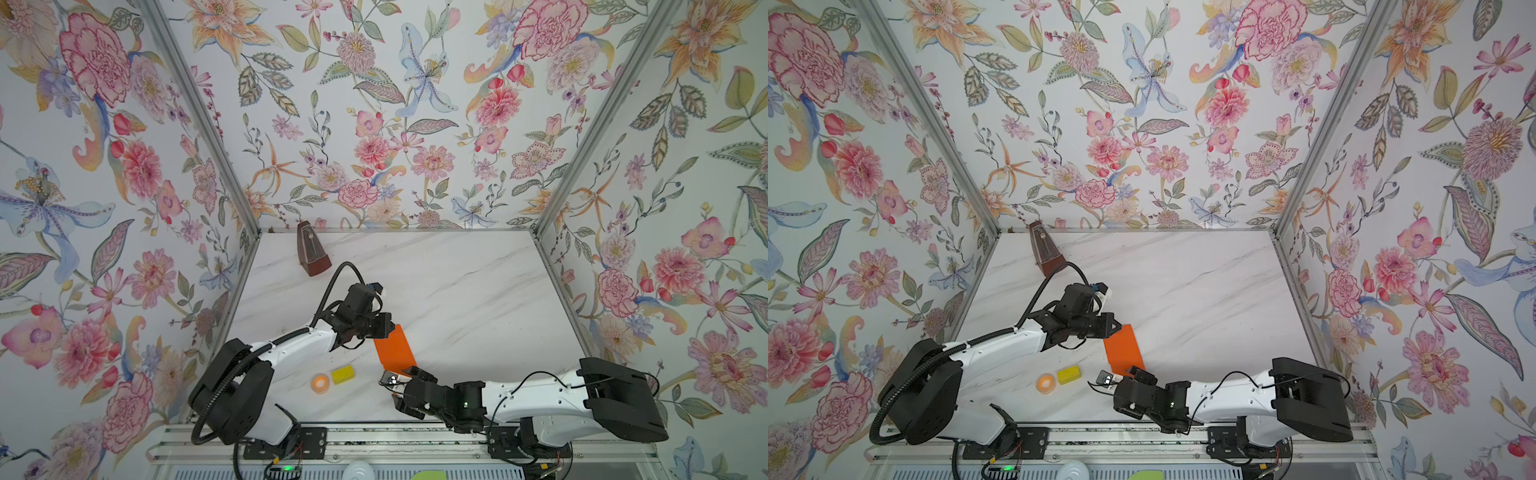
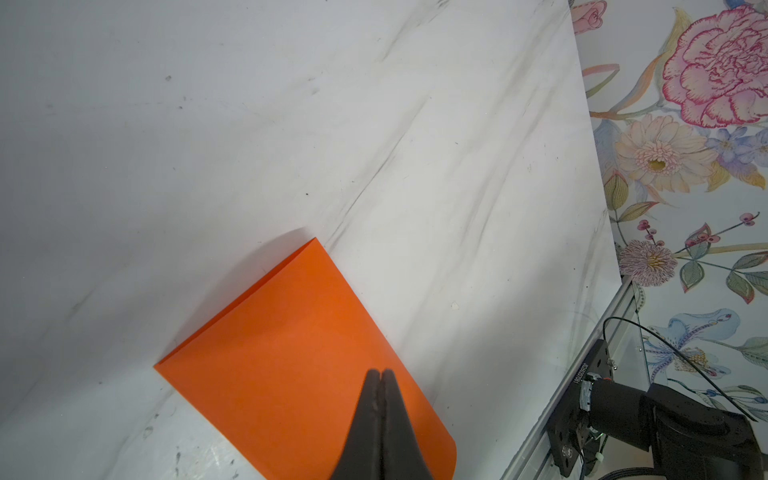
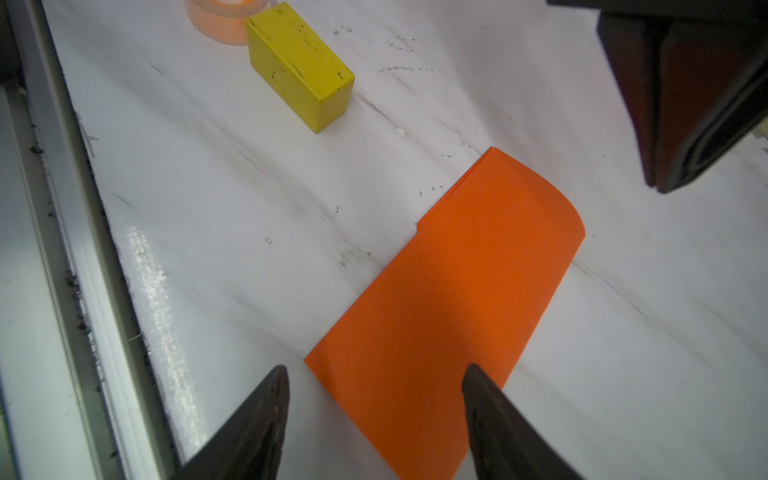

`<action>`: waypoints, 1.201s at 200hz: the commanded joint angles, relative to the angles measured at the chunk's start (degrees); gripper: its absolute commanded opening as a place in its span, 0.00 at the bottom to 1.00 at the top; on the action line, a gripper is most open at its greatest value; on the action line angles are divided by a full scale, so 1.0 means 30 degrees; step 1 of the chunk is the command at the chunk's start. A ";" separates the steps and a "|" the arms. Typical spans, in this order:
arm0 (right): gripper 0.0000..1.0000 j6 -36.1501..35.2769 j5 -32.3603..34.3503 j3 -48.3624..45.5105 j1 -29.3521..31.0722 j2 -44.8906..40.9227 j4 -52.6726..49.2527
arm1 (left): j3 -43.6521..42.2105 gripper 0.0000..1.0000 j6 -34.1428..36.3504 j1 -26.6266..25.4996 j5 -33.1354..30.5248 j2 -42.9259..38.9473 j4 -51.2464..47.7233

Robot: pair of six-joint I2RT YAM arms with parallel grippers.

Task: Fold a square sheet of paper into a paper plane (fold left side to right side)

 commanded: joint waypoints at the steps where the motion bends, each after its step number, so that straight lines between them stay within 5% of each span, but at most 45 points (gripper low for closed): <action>1: 0.69 -0.0640 -0.0064 0.0269 0.0255 0.0518 0.0200 | -0.0404 0.05 0.0283 0.0185 0.0203 -0.0177 0.0038; 77: 0.81 -0.3496 0.0223 -0.1017 -0.0052 -0.0611 -0.0283 | -0.1326 0.11 0.0526 0.0245 -0.0558 0.0294 -0.0372; 165: 0.81 -0.4763 0.0672 -0.1659 -0.0908 -0.1733 -0.0097 | -0.4238 0.61 -0.2079 0.0253 -0.1275 -0.2020 0.0566; 205: 0.81 -0.4693 0.0577 -0.2101 -0.1577 -0.2999 -0.0006 | -0.5371 0.69 -0.3266 0.0135 -0.0511 -0.1821 0.2465; 240: 0.81 -0.4664 0.0403 -0.2248 -0.1817 -0.3664 -0.0014 | -0.5568 0.66 -0.3567 0.0143 0.0027 -0.1267 0.3504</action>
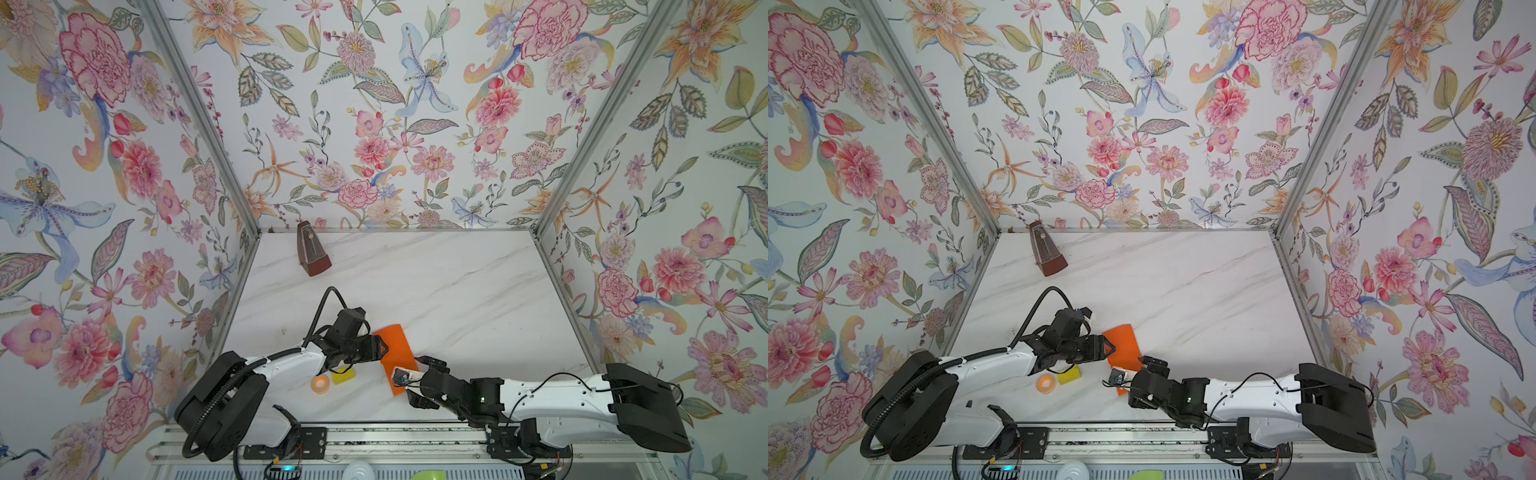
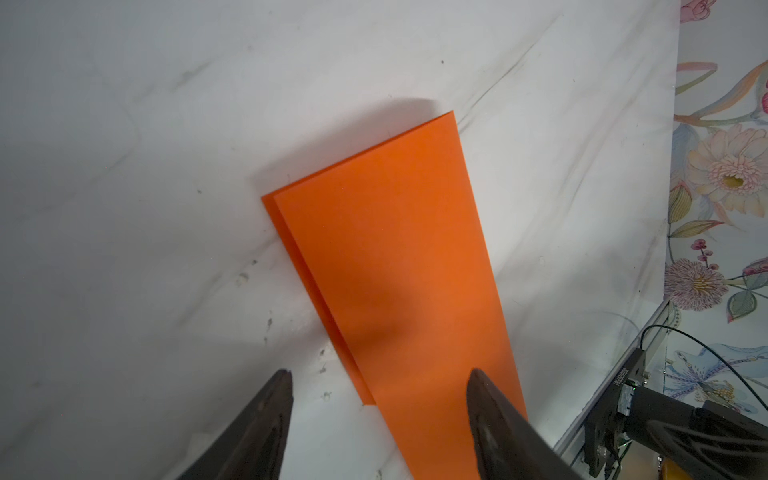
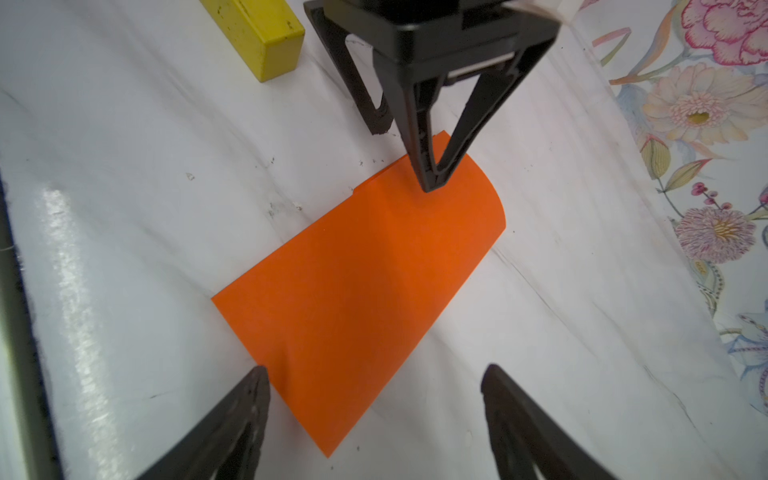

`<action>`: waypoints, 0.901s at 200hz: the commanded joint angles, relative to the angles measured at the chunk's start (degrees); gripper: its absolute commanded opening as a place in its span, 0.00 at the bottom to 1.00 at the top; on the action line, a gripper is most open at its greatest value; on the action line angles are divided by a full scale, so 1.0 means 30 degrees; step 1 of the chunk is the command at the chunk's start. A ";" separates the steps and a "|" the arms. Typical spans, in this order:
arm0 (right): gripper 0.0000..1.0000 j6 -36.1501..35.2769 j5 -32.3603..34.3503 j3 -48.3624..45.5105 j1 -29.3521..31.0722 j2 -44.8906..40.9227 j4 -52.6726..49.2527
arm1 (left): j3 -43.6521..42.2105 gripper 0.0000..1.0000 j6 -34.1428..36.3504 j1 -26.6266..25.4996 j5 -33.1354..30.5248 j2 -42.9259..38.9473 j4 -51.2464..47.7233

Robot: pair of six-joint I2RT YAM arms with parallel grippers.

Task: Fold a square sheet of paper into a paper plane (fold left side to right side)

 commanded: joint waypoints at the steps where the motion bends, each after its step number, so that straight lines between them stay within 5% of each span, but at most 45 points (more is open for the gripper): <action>1: 0.81 -0.0168 -0.0102 -0.0333 -0.0136 -0.0385 0.0048 | -0.0198 0.66 -0.0552 0.0015 0.0672 0.0441 0.1321; 180: 0.81 0.0201 -0.0068 -0.0335 -0.0232 -0.0454 -0.0065 | -0.0195 0.68 -0.1289 -0.0002 0.1252 0.1726 0.2854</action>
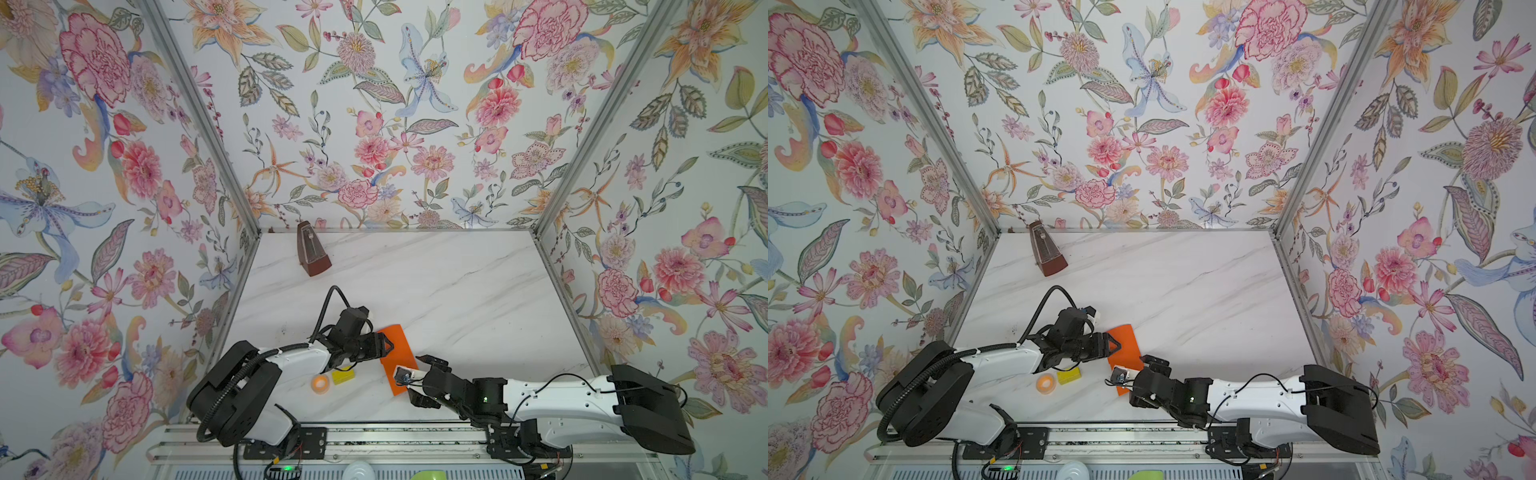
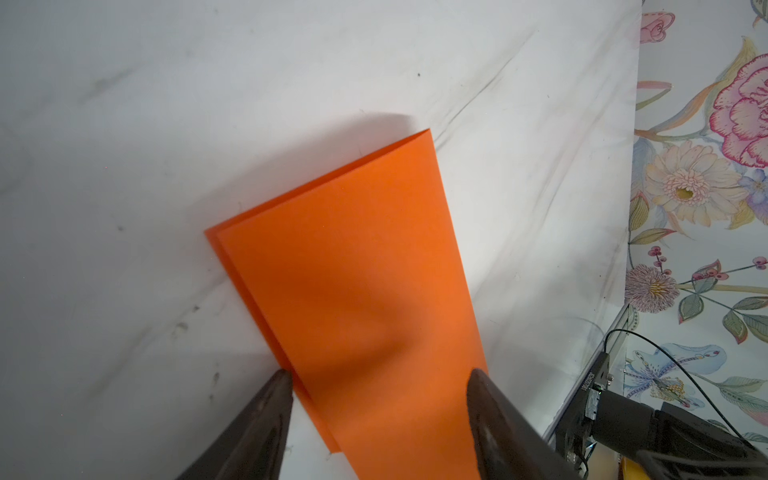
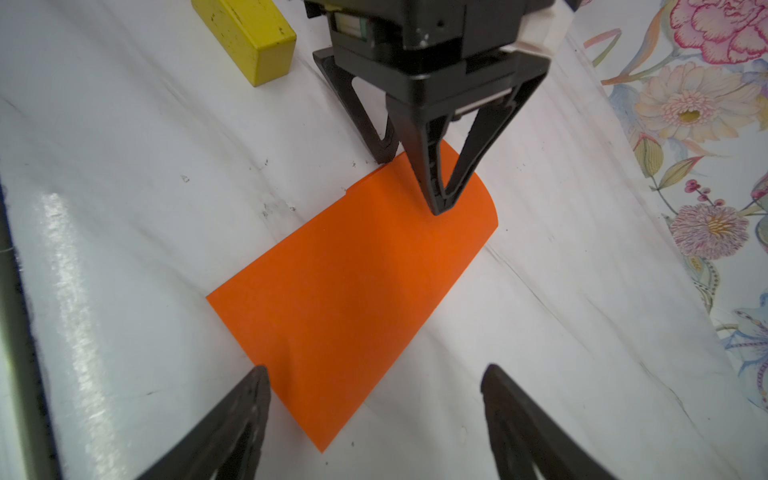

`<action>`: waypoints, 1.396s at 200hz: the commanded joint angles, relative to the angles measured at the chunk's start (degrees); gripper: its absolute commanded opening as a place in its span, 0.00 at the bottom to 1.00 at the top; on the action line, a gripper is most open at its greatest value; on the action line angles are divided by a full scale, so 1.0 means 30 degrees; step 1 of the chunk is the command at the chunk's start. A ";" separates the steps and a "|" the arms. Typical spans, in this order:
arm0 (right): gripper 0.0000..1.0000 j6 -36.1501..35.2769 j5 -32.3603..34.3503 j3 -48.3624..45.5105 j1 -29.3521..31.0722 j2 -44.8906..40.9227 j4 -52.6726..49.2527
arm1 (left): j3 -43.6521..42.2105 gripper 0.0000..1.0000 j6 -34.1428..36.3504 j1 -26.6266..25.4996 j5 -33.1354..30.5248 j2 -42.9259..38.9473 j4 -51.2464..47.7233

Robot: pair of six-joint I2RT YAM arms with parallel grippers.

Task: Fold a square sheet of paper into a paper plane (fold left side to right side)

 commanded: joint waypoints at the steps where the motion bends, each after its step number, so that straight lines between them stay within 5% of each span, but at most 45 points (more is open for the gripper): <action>1: 0.81 0.0200 -0.0065 -0.0203 -0.0134 -0.0139 -0.0044 | -0.0167 0.68 -0.0336 0.0005 0.0379 0.0196 0.0545; 125: 0.79 0.0423 -0.1053 0.0028 0.1052 0.1334 0.1280 | 0.0575 0.31 -0.0565 0.0018 0.0480 -0.1756 -0.0311; 279: 0.74 0.0098 0.3740 0.1262 0.2677 0.4692 0.5319 | 0.0547 0.25 -0.0734 0.0007 0.0556 -0.2331 -0.0194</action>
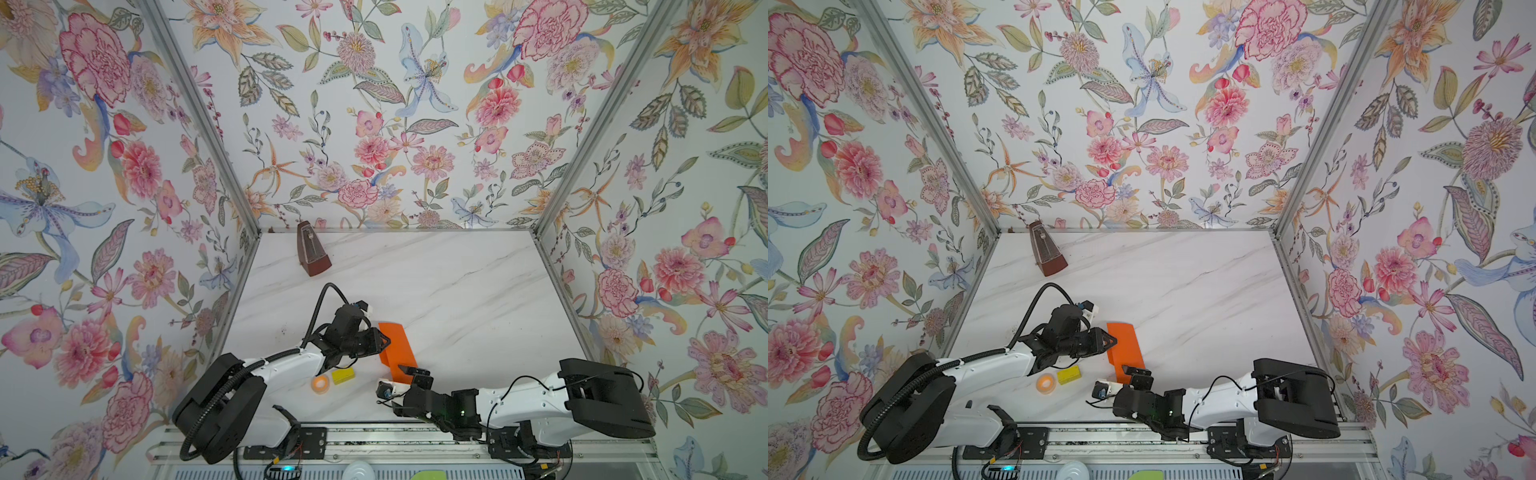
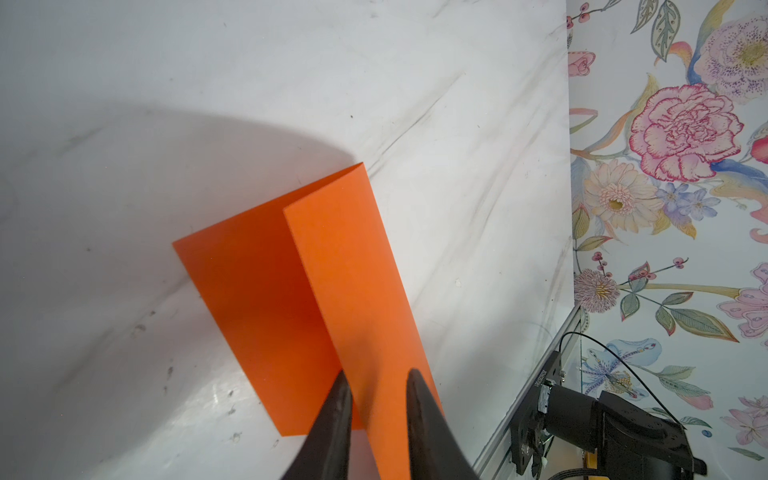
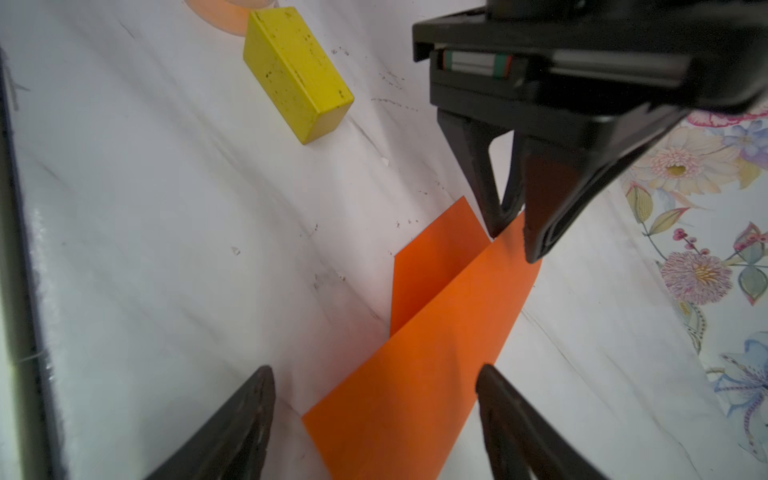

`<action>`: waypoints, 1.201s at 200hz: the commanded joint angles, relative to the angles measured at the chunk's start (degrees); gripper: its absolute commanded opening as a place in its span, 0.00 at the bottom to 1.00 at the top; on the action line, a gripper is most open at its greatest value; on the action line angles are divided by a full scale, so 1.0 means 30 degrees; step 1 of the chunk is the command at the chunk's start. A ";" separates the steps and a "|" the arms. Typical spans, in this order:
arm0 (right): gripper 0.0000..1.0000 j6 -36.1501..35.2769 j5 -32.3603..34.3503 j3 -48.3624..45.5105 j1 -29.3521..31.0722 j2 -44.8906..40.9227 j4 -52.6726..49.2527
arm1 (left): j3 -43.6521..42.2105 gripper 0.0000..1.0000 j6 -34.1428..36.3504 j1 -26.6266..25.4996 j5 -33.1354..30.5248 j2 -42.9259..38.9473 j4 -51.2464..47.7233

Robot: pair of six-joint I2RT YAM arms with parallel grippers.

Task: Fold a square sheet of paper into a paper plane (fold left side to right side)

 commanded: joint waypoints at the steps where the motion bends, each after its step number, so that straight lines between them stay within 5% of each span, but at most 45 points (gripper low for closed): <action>1: 0.74 0.0025 0.1125 0.0424 0.0137 -0.0078 0.0568 | 0.0482 0.25 -0.0034 -0.0005 0.0264 -0.0437 -0.0267; 77: 0.56 0.1000 0.0279 0.0395 0.0154 -0.1048 -0.1484 | 0.0445 0.24 0.0090 0.0011 0.0111 -0.0381 -0.0366; 186: 0.17 0.1781 -0.0926 0.0365 -0.0165 -0.1723 -0.2961 | 0.0418 0.24 0.0149 0.0009 0.0062 -0.0349 -0.0407; 240: 0.22 0.2105 -0.0501 0.0365 -0.0374 -0.1802 -0.3290 | 0.0412 0.23 0.0176 0.0039 -0.0023 -0.0411 -0.0472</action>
